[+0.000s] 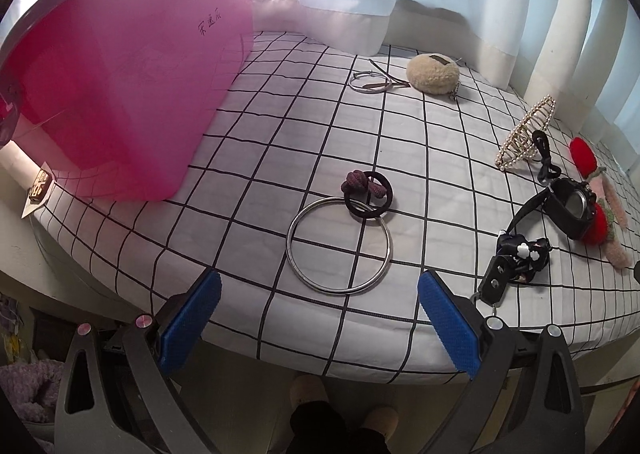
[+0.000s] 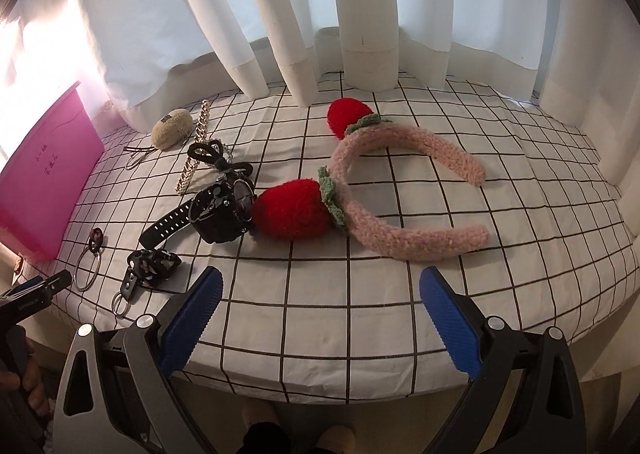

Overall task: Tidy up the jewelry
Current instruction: 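Move the right tool to the pink headband and close on its band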

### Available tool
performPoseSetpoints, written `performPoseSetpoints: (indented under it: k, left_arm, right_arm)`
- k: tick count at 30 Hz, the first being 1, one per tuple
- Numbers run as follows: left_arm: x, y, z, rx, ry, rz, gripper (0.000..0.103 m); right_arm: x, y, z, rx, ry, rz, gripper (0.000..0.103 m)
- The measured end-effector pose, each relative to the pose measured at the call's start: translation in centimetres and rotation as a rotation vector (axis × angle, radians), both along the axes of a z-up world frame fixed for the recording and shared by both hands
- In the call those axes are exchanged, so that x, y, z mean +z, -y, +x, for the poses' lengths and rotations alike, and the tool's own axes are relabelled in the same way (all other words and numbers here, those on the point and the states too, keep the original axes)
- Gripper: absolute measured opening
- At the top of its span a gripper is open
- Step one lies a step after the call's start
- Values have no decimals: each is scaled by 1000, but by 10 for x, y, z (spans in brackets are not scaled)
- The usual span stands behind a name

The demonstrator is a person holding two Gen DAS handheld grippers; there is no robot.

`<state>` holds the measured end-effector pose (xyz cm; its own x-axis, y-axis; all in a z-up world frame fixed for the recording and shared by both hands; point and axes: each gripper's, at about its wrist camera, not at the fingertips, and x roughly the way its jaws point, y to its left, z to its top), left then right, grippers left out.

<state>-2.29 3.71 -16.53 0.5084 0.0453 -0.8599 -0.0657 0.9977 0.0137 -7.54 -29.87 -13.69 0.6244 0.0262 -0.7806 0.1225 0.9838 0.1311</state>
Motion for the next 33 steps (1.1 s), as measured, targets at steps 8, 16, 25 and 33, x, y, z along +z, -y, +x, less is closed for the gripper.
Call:
performPoseSetpoints:
  k: [8,16,25,33]
  left_arm:
    - [-26,16,8,-39,17,27,97]
    - [-38,15,17,-31,63,11,98]
    - [-41,15,18,-14,97,0,98]
    - [-40,15,21,-13,95,-2,98]
  right_arm:
    - [-5,16,22,69,49,-13,94]
    - [-26,26,37,95,52,-42,94]
    - [-39,25,57,162,22,-107,94]
    - [-53,7,60,370,-15,-342,94]
